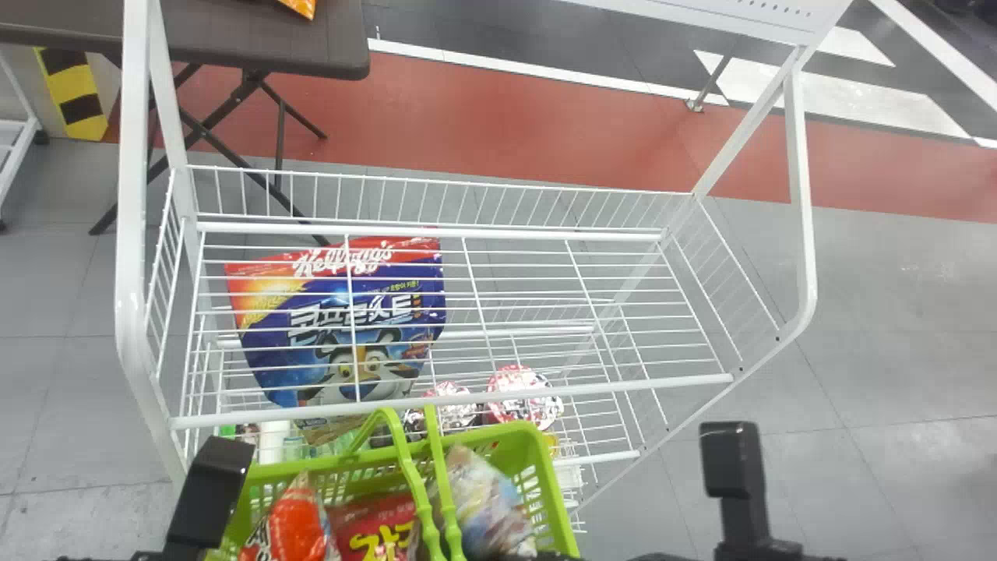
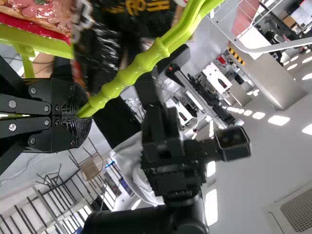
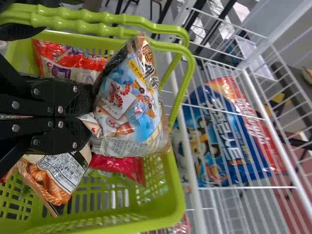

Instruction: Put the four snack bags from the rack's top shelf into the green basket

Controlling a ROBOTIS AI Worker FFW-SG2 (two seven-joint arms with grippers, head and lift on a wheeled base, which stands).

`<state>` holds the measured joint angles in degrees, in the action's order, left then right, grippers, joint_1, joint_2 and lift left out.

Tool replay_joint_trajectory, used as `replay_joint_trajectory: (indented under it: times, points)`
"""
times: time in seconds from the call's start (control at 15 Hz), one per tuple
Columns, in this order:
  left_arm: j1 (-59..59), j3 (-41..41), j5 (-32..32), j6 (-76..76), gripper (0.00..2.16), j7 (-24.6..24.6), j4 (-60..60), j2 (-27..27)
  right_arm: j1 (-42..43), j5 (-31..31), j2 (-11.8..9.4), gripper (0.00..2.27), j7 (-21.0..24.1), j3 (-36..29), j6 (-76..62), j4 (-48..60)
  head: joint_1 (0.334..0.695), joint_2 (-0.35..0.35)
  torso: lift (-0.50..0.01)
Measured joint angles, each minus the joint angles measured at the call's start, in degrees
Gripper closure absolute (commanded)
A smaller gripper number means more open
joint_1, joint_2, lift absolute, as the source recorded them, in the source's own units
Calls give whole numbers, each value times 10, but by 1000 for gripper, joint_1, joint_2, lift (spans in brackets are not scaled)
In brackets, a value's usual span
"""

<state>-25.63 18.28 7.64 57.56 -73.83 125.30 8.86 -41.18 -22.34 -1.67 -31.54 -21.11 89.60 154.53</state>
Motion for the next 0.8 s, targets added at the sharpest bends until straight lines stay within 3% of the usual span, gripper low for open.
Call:
replay_joint_trajectory:
  times: [0.13, 0.2, 0.27, 0.47, 0.6, 0.8]
  points:
    - [-4, -2, 0, -1, 1666, -3, 2, 0, 1, 13, -4, 576, 26, 14, 0, -20, 695, -350, 0]
    - [-5, -3, 0, -1, 1666, -3, 3, 0, 3, 18, -8, 147, 33, 16, 0, -23, 695, -350, 0]
    - [-5, -3, 0, -1, 1666, -3, 5, 0, 5, 23, -15, 43, 36, 16, 0, -24, 695, -350, 0]
    - [-6, -3, 0, -1, 1666, -1, 7, 0, 7, 1, -20, 46, 21, -17, 0, -22, 695, -350, 0]
    - [-6, -1, -1, -1, 1666, 2, 7, 0, 6, -49, -7, 46, -1, -67, 0, -9, 695, -350, 0]
    - [-6, 2, -2, -1, 1666, 3, 9, 0, 8, -67, 14, 19, -21, -90, 0, -3, 695, -350, 0]
